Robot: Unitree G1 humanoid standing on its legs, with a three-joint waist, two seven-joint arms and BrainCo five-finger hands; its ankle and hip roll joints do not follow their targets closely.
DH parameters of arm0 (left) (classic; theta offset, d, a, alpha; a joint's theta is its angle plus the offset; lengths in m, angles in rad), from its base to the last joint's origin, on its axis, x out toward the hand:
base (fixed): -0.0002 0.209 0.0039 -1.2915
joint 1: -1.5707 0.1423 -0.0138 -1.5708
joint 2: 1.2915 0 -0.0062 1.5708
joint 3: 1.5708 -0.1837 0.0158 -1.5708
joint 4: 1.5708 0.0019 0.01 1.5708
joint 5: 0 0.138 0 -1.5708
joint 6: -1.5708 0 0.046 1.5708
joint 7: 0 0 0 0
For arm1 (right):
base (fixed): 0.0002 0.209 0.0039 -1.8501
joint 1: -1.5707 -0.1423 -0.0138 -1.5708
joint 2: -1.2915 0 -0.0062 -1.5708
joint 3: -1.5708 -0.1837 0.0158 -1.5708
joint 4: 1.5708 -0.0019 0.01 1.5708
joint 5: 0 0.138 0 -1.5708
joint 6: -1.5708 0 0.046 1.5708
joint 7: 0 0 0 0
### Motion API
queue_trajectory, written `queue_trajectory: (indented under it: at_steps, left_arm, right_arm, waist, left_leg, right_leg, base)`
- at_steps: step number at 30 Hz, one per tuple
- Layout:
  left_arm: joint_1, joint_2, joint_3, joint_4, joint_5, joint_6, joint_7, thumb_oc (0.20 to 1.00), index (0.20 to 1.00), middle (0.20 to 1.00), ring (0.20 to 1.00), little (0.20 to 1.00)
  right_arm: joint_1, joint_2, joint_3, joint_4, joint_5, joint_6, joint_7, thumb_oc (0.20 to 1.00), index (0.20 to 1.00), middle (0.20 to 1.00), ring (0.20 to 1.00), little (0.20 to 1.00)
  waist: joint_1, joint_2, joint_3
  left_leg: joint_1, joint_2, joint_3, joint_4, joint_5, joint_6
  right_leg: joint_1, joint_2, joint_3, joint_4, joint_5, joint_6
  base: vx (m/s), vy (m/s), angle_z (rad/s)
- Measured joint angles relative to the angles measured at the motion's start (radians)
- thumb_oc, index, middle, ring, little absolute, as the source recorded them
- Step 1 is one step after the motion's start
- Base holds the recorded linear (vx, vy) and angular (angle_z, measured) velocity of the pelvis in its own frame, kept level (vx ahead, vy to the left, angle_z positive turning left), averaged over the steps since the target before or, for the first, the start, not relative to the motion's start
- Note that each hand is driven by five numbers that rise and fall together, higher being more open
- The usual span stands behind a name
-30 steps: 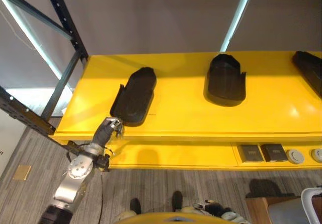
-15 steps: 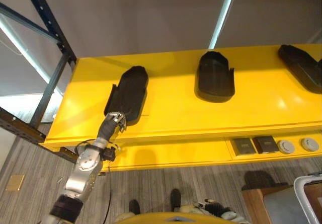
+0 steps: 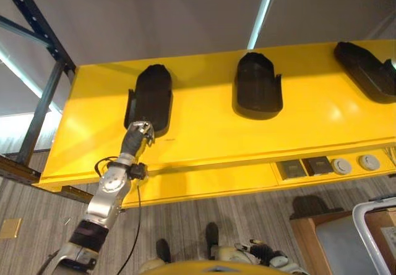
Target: Move parts from the plastic box to the shelf.
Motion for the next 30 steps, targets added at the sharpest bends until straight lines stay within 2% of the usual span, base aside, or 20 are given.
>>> queue_trajectory:
  at_steps: [12, 16, 17, 18, 19, 20, 22, 25, 28, 29, 30]
  left_arm:
    - [-0.009, -0.001, 0.002, 0.043, 0.0, 0.0, 0.035, 0.2, 0.2, 0.2, 0.2, 0.2]
    - [0.098, 0.007, 0.009, -0.062, 0.003, 0.011, 0.021, 0.2, 0.2, 0.2, 0.2, 0.2]
    - [0.183, 0.02, 0.03, -0.152, 0.035, 0.011, 0.014, 0.2, 0.2, 0.2, 0.2, 0.2]
    - [0.215, 0.02, 0.041, -0.164, 0.072, 0.011, 0.021, 0.2, 0.2, 0.2, 0.2, 0.2]
    - [0.259, 0.01, 0.096, -0.193, 0.166, 0.0, 0.055, 0.304, 0.304, 0.304, 0.304, 0.304]
    - [0.277, 0.009, 0.113, -0.195, 0.195, -0.006, 0.082, 1.0, 1.0, 1.0, 1.0, 1.0]
    - [0.335, -0.023, 0.166, -0.188, 0.247, -0.041, 0.166, 1.0, 1.0, 1.0, 1.0, 1.0]
    - [0.406, -0.011, 0.156, -0.127, 0.341, -0.056, 0.259, 1.0, 1.0, 1.0, 1.0, 1.0]
    - [0.454, 0.008, 0.112, 0.072, 0.481, -0.063, 0.344, 1.0, 1.0, 1.0, 1.0, 1.0]
    - [0.475, 0.0, 0.084, 0.173, 0.522, -0.058, 0.362, 1.0, 1.0, 1.0, 1.0, 1.0]
    - [0.453, -0.02, 0.03, 0.376, 0.572, -0.044, 0.382, 1.0, 1.0, 1.0, 1.0, 1.0]
  right_arm:
    - [-0.001, 0.0, -0.02, 0.013, 0.027, 0.003, -0.007, 1.0, 1.0, 1.0, 1.0, 1.0]
    - [-0.008, -0.007, -0.027, 0.014, 0.028, 0.006, -0.009, 1.0, 1.0, 1.0, 1.0, 1.0]
    - [0.005, -0.01, -0.039, 0.025, 0.028, 0.008, -0.01, 1.0, 1.0, 1.0, 1.0, 1.0]
    - [-0.002, -0.006, -0.042, 0.027, 0.028, 0.008, -0.013, 1.0, 1.0, 1.0, 1.0, 1.0]
    - [-0.001, -0.005, -0.048, 0.056, 0.028, 0.01, -0.017, 1.0, 1.0, 1.0, 1.0, 1.0]
    - [-0.006, -0.005, -0.047, 0.058, 0.028, 0.01, -0.021, 1.0, 1.0, 1.0, 1.0, 1.0]
    - [-0.01, 0.001, -0.044, 0.082, 0.025, 0.01, -0.042, 1.0, 1.0, 1.0, 1.0, 1.0]
    - [-0.015, 0.003, -0.045, 0.095, 0.024, 0.009, -0.056, 1.0, 1.0, 1.0, 1.0, 1.0]
    - [-0.012, 0.006, -0.047, 0.103, 0.024, 0.007, -0.086, 1.0, 1.0, 1.0, 1.0, 1.0]
    - [-0.013, 0.008, -0.048, 0.108, 0.024, 0.004, -0.09, 1.0, 1.0, 1.0, 1.0, 1.0]
    - [-0.022, 0.012, -0.045, 0.133, 0.024, 0.005, -0.11, 1.0, 1.0, 1.0, 1.0, 1.0]
  waist:
    - [-0.012, 0.002, 0.01]
    - [0.007, 0.014, 0.019]
    - [0.014, 0.021, 0.024]
    - [0.039, 0.029, 0.024]
    - [0.043, 0.029, 0.023]
    - [0.063, 0.032, 0.023]
    - [0.096, 0.032, 0.018]
    - [0.14, 0.032, 0.013]
    - [0.167, 0.034, -0.002]
    - [0.18, 0.035, -0.008]
    - [0.193, 0.034, -0.01]
  left_leg:
    - [0.038, 0.003, 0.002, 0.0, -0.01, 0.007]
    - [0.073, 0.003, 0.001, 0.0, -0.011, 0.008]
    - [0.087, 0.004, -0.006, -0.002, -0.016, 0.007]
    - [0.09, 0.004, -0.017, -0.005, -0.017, 0.008]
    - [0.101, 0.004, -0.038, -0.003, -0.021, 0.003]
    - [0.107, 0.004, -0.053, 0.0, -0.02, 0.003]
    - [0.117, 0.004, -0.067, -0.001, -0.02, 0.003]
    - [0.123, 0.002, -0.096, -0.006, -0.02, 0.003]
    - [0.125, 0.001, -0.14, -0.006, -0.02, 0.001]
    - [0.118, -0.002, -0.17, -0.006, -0.017, 0.001]
    - [0.119, -0.009, -0.215, -0.006, -0.012, 0.0]
  right_leg:
    - [0.042, 0.0, -0.006, 0.0, -0.008, -0.01]
    - [0.077, 0.0, -0.009, 0.0, -0.008, -0.009]
    - [0.096, 0.001, -0.016, 0.0, -0.013, -0.007]
    - [0.11, -0.001, -0.029, 0.0, -0.014, -0.006]
    - [0.125, -0.002, -0.044, 0.0, -0.022, -0.005]
    - [0.139, -0.002, -0.054, 0.0, -0.026, -0.003]
    - [0.154, -0.004, -0.069, 0.0, -0.033, -0.003]
    - [0.181, -0.006, -0.098, 0.0, -0.041, -0.002]
    - [0.21, -0.01, -0.139, 0.0, -0.055, 0.006]
    - [0.22, -0.011, -0.166, 0.0, -0.06, 0.007]
    - [0.244, -0.019, -0.214, 0.0, -0.069, 0.008]
  base:
    - [0.0, 0.0, 0.0]
    - [0.0, -0.001, 0.03]
    - [-0.01, -0.003, 0.15]
    - [-0.01, -0.01, 0.39]
    - [0.0, -0.01, 0.42]
    - [0.0, -0.01, 0.42]
    - [0.01, -0.004, 0.28]
    - [0.0, 0.006, 0.3]
    - [0.0, 0.003, 0.44]
    - [-0.01, 0.006, 0.81]
    - [-0.02, 0.016, 1.24]
